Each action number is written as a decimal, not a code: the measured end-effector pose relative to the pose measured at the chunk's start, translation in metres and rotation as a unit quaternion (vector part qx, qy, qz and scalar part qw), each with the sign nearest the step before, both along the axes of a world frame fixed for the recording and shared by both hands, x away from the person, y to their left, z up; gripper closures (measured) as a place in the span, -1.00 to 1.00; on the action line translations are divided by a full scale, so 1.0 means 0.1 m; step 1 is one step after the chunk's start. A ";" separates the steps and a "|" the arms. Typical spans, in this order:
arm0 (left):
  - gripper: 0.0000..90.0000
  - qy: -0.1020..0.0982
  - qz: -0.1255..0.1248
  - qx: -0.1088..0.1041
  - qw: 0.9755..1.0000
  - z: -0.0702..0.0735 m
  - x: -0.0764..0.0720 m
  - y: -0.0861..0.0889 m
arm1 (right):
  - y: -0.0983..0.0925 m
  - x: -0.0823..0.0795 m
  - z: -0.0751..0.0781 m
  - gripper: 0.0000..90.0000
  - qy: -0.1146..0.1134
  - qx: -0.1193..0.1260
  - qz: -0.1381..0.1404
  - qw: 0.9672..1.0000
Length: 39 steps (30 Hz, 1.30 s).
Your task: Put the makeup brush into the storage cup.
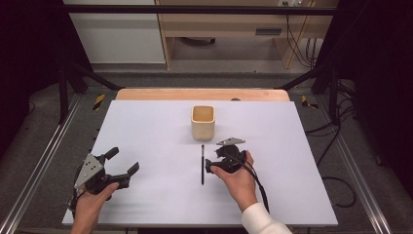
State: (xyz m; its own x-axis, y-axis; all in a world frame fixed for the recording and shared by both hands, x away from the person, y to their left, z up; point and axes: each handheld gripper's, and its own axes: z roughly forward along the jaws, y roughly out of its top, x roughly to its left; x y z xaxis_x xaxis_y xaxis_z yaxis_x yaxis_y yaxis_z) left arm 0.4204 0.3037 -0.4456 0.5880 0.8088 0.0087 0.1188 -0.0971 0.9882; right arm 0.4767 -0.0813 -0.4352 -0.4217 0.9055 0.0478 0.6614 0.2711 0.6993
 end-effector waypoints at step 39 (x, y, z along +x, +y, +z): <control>-0.89 0.000 -0.003 0.000 1.000 -0.01 0.01 -0.01 | 0.29 0.20 -0.13 -0.57 0.072 0.016 -0.038 0.997</control>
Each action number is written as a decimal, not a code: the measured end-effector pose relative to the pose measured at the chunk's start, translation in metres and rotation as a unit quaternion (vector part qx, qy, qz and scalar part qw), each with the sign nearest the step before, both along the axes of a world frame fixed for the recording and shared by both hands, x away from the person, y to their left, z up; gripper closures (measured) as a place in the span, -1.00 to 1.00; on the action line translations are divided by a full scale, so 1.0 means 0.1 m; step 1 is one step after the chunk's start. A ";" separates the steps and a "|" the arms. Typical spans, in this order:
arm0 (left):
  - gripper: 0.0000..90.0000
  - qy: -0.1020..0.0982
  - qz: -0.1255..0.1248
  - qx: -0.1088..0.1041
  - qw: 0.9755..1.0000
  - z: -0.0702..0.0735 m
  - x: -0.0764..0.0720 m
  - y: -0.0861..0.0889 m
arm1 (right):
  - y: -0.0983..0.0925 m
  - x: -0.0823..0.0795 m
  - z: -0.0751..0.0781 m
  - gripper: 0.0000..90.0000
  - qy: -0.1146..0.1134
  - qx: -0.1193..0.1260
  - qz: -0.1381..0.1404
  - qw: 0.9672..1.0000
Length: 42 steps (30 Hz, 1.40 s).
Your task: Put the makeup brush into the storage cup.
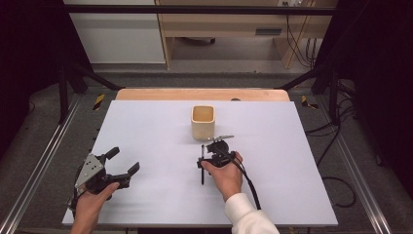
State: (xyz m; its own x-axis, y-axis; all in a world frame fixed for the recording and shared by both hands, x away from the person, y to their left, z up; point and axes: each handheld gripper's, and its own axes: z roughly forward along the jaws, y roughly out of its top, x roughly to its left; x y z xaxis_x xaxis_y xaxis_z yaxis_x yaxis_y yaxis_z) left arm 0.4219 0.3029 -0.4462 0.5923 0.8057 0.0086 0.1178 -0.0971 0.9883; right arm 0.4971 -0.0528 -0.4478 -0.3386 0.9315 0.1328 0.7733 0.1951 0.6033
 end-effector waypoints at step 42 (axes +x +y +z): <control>-0.88 -0.002 -0.003 0.006 1.000 0.00 0.00 -0.01 | 0.11 0.06 -0.08 -0.29 0.001 0.006 0.001 1.000</control>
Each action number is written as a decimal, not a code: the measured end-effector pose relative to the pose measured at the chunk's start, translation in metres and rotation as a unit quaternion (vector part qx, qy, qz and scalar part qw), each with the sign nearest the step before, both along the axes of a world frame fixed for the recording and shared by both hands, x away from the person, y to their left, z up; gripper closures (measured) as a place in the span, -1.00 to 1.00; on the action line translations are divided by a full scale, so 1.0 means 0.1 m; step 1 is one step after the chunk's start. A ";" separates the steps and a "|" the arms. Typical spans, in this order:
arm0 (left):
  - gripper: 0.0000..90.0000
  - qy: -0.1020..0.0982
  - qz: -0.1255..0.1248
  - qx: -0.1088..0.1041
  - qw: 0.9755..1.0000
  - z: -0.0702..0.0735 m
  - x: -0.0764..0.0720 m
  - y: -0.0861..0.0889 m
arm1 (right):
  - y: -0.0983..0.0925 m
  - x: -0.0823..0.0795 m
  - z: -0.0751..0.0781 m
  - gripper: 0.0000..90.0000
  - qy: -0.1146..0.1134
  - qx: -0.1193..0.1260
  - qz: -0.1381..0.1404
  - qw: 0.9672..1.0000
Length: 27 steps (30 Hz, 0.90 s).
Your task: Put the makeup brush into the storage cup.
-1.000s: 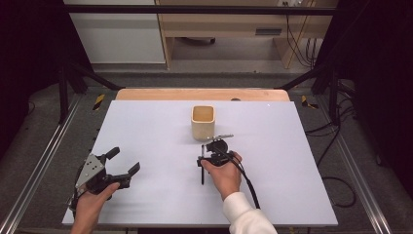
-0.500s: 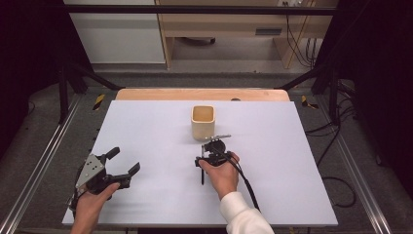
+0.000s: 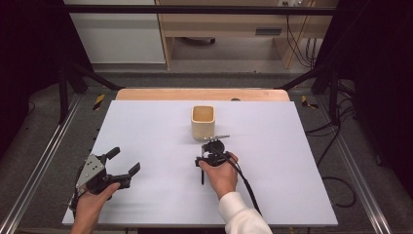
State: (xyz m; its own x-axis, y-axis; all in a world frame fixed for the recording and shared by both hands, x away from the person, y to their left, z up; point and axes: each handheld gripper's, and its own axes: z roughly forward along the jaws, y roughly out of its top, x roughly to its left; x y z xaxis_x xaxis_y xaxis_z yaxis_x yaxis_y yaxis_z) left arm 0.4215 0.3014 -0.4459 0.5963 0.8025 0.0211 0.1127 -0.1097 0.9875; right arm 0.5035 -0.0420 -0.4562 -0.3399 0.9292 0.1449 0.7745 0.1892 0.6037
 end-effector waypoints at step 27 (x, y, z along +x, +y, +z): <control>-0.88 0.000 -0.002 0.000 1.000 0.00 0.00 0.00 | 0.03 0.01 -0.03 -0.18 0.006 0.003 0.000 1.000</control>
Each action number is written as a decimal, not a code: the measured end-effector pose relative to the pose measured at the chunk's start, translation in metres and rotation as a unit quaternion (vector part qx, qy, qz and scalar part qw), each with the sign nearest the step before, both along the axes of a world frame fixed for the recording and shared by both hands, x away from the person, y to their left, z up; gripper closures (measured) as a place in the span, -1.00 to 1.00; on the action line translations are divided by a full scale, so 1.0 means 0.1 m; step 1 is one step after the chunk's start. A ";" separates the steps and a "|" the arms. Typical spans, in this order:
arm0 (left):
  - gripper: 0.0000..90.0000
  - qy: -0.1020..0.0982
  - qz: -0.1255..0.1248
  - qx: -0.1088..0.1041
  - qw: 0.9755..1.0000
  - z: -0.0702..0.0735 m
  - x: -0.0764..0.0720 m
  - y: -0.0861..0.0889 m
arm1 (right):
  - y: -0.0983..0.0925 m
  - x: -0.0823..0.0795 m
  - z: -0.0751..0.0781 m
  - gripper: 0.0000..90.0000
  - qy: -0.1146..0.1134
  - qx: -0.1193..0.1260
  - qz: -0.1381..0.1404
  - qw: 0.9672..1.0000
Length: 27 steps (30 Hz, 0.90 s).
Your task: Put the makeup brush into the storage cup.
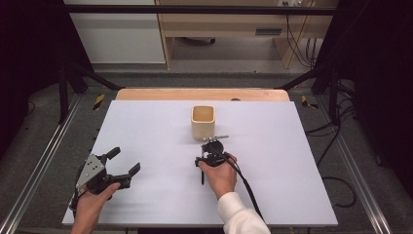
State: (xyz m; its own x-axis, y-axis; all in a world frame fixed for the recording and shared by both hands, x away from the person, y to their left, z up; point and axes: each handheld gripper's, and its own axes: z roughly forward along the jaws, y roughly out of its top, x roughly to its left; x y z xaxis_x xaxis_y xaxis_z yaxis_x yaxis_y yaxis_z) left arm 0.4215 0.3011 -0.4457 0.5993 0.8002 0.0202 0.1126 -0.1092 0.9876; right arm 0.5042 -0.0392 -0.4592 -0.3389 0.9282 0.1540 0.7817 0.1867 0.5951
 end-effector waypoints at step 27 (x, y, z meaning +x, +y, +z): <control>-0.88 -0.003 -0.006 -0.002 1.000 0.01 0.00 0.00 | 0.04 0.01 -0.04 0.01 0.014 0.011 0.000 1.000</control>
